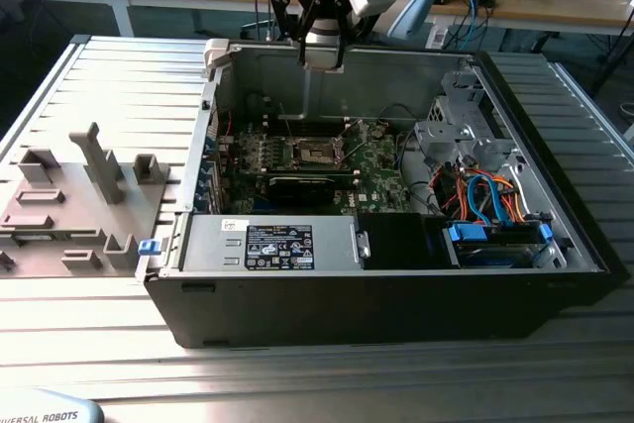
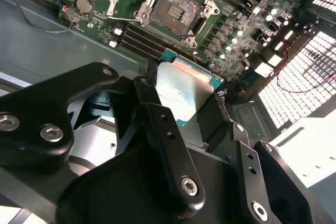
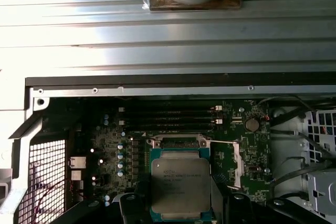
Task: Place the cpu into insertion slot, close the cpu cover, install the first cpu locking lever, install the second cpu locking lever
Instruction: 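Place the cpu into insertion slot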
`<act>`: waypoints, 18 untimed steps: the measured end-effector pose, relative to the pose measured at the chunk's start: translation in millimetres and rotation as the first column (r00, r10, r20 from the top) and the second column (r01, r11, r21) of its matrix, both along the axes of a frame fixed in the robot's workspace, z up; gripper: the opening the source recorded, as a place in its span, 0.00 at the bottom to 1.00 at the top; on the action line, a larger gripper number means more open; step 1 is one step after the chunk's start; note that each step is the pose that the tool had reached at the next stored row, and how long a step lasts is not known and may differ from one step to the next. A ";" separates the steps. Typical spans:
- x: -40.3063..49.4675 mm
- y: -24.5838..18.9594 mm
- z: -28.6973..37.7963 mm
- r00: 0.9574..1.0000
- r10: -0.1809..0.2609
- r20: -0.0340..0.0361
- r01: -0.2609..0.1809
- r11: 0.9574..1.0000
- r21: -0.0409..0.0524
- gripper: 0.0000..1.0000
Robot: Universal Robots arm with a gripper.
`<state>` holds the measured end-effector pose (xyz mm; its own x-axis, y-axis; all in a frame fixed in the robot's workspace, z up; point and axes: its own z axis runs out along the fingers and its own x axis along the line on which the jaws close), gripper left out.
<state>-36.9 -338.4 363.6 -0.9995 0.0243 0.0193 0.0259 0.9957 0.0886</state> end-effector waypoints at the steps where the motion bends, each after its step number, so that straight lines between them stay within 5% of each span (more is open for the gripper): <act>1: 0.0 0.0 -0.2 1.000 0.000 0.000 0.000 1.000 0.000 0.54; 18: 0.0 0.0 -6.6 1.000 0.000 0.000 0.000 1.000 0.000 0.54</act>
<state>-37.0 -338.4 357.0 -0.9995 0.0240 0.0193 0.0257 0.9958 0.0883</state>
